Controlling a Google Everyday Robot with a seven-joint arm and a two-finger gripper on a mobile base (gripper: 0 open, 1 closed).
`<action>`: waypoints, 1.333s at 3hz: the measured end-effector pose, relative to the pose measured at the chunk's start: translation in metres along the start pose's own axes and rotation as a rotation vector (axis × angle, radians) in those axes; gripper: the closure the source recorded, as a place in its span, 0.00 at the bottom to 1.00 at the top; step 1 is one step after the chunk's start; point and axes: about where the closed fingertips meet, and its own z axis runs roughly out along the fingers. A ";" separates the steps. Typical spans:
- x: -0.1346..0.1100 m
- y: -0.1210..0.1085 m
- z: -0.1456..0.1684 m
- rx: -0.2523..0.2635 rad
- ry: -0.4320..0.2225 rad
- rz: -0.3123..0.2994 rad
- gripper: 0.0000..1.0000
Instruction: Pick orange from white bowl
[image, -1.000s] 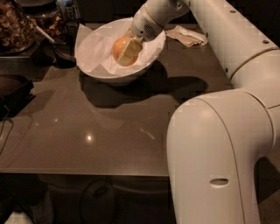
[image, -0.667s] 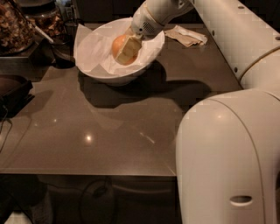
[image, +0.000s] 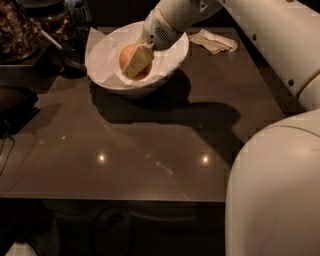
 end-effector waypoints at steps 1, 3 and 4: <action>-0.011 0.023 -0.011 0.043 -0.015 0.002 1.00; -0.009 0.088 -0.037 0.204 -0.059 0.082 1.00; 0.006 0.112 -0.045 0.270 -0.068 0.139 1.00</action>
Offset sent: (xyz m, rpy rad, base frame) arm -0.1042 -0.0030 0.0246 0.0609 -0.1080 -0.2014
